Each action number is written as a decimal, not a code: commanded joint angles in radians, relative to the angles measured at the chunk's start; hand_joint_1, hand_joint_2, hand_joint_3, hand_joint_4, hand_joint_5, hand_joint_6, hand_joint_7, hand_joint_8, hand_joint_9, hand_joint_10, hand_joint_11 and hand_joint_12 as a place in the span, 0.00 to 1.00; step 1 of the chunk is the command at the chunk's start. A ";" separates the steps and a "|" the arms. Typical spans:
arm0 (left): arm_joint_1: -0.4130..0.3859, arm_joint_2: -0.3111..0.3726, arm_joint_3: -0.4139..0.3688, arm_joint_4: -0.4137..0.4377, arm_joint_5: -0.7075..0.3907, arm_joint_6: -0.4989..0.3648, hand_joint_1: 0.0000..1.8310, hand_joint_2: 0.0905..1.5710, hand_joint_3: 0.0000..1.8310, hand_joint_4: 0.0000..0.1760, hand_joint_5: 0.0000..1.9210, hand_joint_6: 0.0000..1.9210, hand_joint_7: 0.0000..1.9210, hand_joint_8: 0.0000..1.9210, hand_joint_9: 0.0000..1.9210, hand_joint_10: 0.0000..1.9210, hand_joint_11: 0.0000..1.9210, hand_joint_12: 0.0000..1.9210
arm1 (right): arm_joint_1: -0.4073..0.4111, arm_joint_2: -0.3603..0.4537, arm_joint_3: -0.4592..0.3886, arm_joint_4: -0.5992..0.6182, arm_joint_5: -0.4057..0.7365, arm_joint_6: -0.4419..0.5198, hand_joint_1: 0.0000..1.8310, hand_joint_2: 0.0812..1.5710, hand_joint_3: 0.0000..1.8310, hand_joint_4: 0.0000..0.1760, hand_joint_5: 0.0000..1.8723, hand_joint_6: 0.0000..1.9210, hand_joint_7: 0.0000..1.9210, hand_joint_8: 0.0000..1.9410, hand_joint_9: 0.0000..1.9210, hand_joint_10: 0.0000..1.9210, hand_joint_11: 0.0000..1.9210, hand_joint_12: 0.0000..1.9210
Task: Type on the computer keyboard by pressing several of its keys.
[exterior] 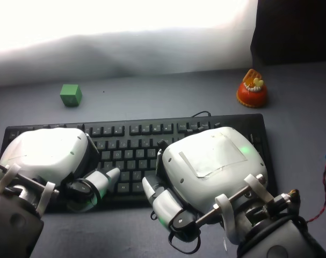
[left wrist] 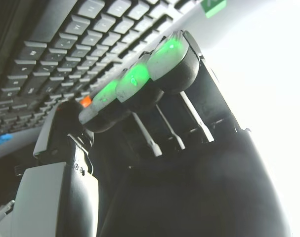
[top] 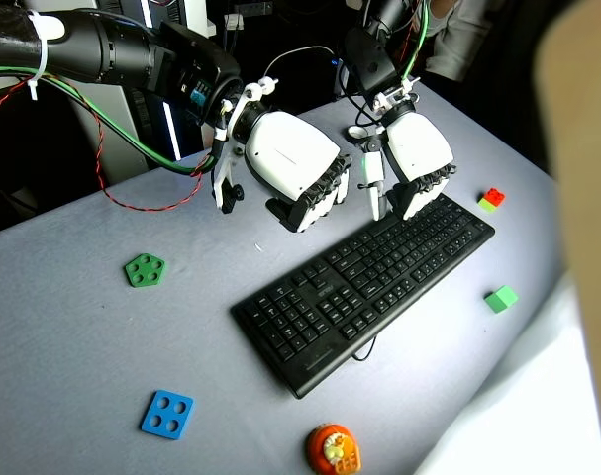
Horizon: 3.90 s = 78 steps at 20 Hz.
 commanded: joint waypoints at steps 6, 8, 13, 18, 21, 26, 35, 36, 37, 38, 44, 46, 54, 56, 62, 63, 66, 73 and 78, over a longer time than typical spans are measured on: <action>0.023 0.026 0.000 0.064 -0.068 -0.008 0.00 0.83 0.01 0.19 0.02 0.01 0.02 0.00 0.01 0.01 0.00 0.13 | 0.005 0.000 -0.001 -0.093 0.044 0.006 0.00 0.71 0.00 0.00 0.16 0.02 0.19 0.00 0.17 0.04 0.00 0.53; 0.029 0.040 -0.002 0.066 -0.053 -0.011 0.00 0.82 0.00 0.21 0.02 0.01 0.02 0.00 0.02 0.01 0.00 0.15 | 0.005 0.000 0.000 -0.093 0.041 0.008 0.00 0.71 0.00 0.00 0.15 0.02 0.18 0.00 0.16 0.03 0.00 0.54; 0.118 0.092 -0.011 0.154 -0.032 -0.088 0.00 0.83 0.00 0.16 0.03 0.01 0.02 0.00 0.02 0.01 0.00 0.14 | 0.004 -0.011 0.036 -0.093 0.000 0.008 0.00 0.72 0.00 0.00 0.16 0.02 0.19 0.00 0.17 0.03 0.00 0.54; 0.211 0.087 -0.009 0.208 -0.024 -0.122 0.00 0.83 0.00 0.16 0.03 0.01 0.03 0.00 0.02 0.01 0.00 0.14 | 0.012 -0.065 0.115 -0.093 -0.015 -0.002 0.00 0.72 0.00 0.00 0.17 0.02 0.19 0.00 0.17 0.03 0.00 0.53; 0.208 0.058 0.000 0.216 -0.029 -0.119 0.00 0.83 0.00 0.13 0.11 0.02 0.14 0.01 0.12 0.04 0.00 0.46 | 0.020 -0.132 0.201 -0.093 -0.033 -0.020 0.00 0.72 0.00 0.00 0.25 0.04 0.29 0.02 0.26 0.05 0.00 0.69; 0.227 0.038 0.018 0.218 -0.028 -0.113 0.00 0.83 0.00 0.08 0.16 0.03 0.23 0.03 0.18 0.09 0.00 0.60 | 0.018 -0.241 0.317 -0.093 -0.027 -0.011 0.01 0.72 0.00 0.00 0.28 0.06 0.35 0.03 0.29 0.07 0.00 0.74; 0.238 0.034 0.039 0.218 -0.012 -0.118 0.00 0.83 0.00 0.10 0.15 0.02 0.23 0.02 0.10 0.27 0.00 0.60 | -0.013 -0.312 0.407 -0.093 -0.026 0.040 0.00 0.73 0.00 0.00 0.28 0.06 0.34 0.02 0.29 0.09 0.00 0.74; 0.238 0.034 0.039 0.218 -0.012 -0.118 0.00 0.83 0.00 0.12 0.15 0.01 0.22 0.01 0.08 0.27 0.00 0.59 | -0.016 -0.314 0.416 -0.093 -0.026 0.045 0.00 0.72 0.00 0.00 0.27 0.06 0.34 0.01 0.28 0.11 0.00 0.75; 0.238 0.035 0.040 0.218 -0.010 -0.118 0.00 0.83 0.00 0.12 0.15 0.01 0.22 0.01 0.08 0.27 0.00 0.59 | -0.021 -0.315 0.421 -0.093 -0.027 0.049 0.00 0.72 0.00 0.00 0.27 0.06 0.34 0.01 0.28 0.11 0.00 0.75; 0.238 0.035 0.042 0.218 -0.005 -0.118 0.00 0.83 0.00 0.10 0.15 0.01 0.22 0.01 0.08 0.28 0.00 0.59 | -0.031 -0.315 0.424 -0.093 -0.035 0.055 0.00 0.72 0.00 0.00 0.27 0.06 0.35 0.01 0.28 0.12 0.00 0.75; 0.225 0.038 0.049 0.209 -0.003 -0.118 0.01 0.83 0.00 0.00 0.27 0.07 0.23 0.01 0.08 0.25 0.00 0.57 | -0.042 -0.315 0.425 -0.093 -0.063 0.069 0.00 0.73 0.00 0.00 0.32 0.11 0.39 0.02 0.20 0.37 0.00 0.78; 0.222 0.041 0.056 0.189 0.005 -0.112 0.02 0.83 0.00 0.00 0.32 0.11 0.25 0.01 0.11 0.16 0.00 0.52 | -0.042 -0.316 0.424 -0.093 -0.061 0.070 0.00 0.73 0.00 0.00 0.38 0.36 0.38 0.01 0.18 0.34 0.00 0.76; 0.228 0.042 0.079 0.167 0.017 -0.110 0.03 0.84 0.00 0.00 0.32 0.07 0.21 0.00 0.12 0.14 0.00 0.61 | -0.047 -0.314 0.424 -0.093 -0.039 0.064 0.00 0.73 0.00 0.00 0.48 0.17 0.38 0.00 0.21 0.33 0.00 0.85; 0.228 0.044 0.077 0.167 0.018 -0.110 0.05 0.83 0.00 0.00 0.38 0.05 0.25 0.01 0.15 0.09 0.00 0.49 | -0.047 -0.313 0.424 -0.094 -0.035 0.064 0.00 0.73 0.00 0.00 0.43 0.20 0.41 0.00 0.26 0.27 0.00 0.80; 0.233 0.045 0.077 0.167 0.017 -0.111 0.03 0.84 0.00 0.00 0.34 0.06 0.21 0.00 0.16 0.04 0.00 0.50 | -0.048 -0.311 0.424 -0.101 -0.031 0.067 0.00 0.74 0.00 0.00 0.40 0.12 0.34 0.00 0.20 0.24 0.00 0.81; 0.233 0.045 0.077 0.167 0.017 -0.111 0.05 0.84 0.00 0.00 0.37 0.07 0.21 0.00 0.16 0.03 0.00 0.50 | -0.048 -0.311 0.424 -0.107 -0.029 0.069 0.00 0.73 0.00 0.00 0.43 0.11 0.34 0.00 0.20 0.19 0.00 0.79; 0.229 0.054 0.079 0.167 0.017 -0.111 0.00 0.85 0.00 0.00 0.20 0.00 0.27 0.02 0.26 0.07 0.00 0.65 | -0.047 -0.311 0.424 -0.108 -0.028 0.070 0.00 0.74 0.00 0.00 0.32 0.07 0.37 0.00 0.29 0.26 0.01 0.82; 0.234 0.070 0.100 0.182 -0.036 -0.138 0.01 0.85 0.00 0.13 0.16 0.00 0.24 0.00 0.19 0.28 0.00 0.80 | -0.046 -0.304 0.422 -0.109 -0.023 0.068 0.01 0.74 0.00 0.00 0.28 0.05 0.39 0.00 0.35 0.35 0.15 0.80; 0.306 0.060 0.117 0.303 -0.260 -0.280 0.02 0.85 0.00 0.14 0.17 0.00 0.23 0.00 0.15 0.36 0.00 0.80 | -0.029 -0.282 0.402 -0.113 -0.008 0.052 0.00 0.74 0.00 0.00 0.29 0.05 0.39 0.00 0.35 0.35 0.16 0.81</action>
